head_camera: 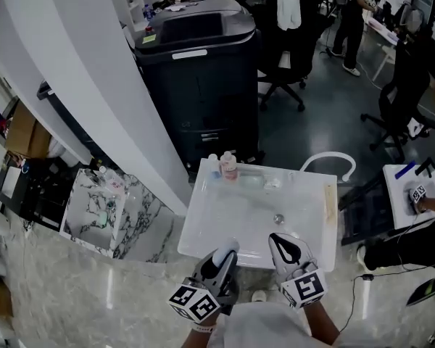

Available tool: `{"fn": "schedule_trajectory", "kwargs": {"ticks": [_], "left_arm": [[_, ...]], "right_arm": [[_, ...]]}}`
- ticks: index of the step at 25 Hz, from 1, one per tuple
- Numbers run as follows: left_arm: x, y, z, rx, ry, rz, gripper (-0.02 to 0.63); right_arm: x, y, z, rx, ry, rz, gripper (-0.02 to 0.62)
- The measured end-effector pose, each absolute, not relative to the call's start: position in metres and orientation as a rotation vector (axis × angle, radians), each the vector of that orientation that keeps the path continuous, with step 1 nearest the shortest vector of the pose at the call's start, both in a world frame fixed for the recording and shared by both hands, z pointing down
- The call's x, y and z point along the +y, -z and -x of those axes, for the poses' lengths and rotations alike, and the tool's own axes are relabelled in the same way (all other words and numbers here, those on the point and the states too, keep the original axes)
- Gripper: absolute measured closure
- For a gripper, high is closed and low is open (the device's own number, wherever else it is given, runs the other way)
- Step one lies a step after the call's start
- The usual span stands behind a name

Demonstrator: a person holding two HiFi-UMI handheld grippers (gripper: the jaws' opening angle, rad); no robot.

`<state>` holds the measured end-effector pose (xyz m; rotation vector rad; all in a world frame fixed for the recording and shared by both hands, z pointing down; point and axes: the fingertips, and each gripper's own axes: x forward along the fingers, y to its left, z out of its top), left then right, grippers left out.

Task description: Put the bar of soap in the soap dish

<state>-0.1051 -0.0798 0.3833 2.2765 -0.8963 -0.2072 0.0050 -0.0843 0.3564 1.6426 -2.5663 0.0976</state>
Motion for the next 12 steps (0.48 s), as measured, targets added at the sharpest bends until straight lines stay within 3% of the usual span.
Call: {"fn": "schedule_trajectory", "kwargs": {"ticks": [12], "left_arm": [[-0.176, -0.385, 0.116, -0.741, 0.198, -2.301, 0.485]], "right_arm": [[-0.165, -0.343, 0.007, -2.439, -0.054, -1.761, 0.583]]}}
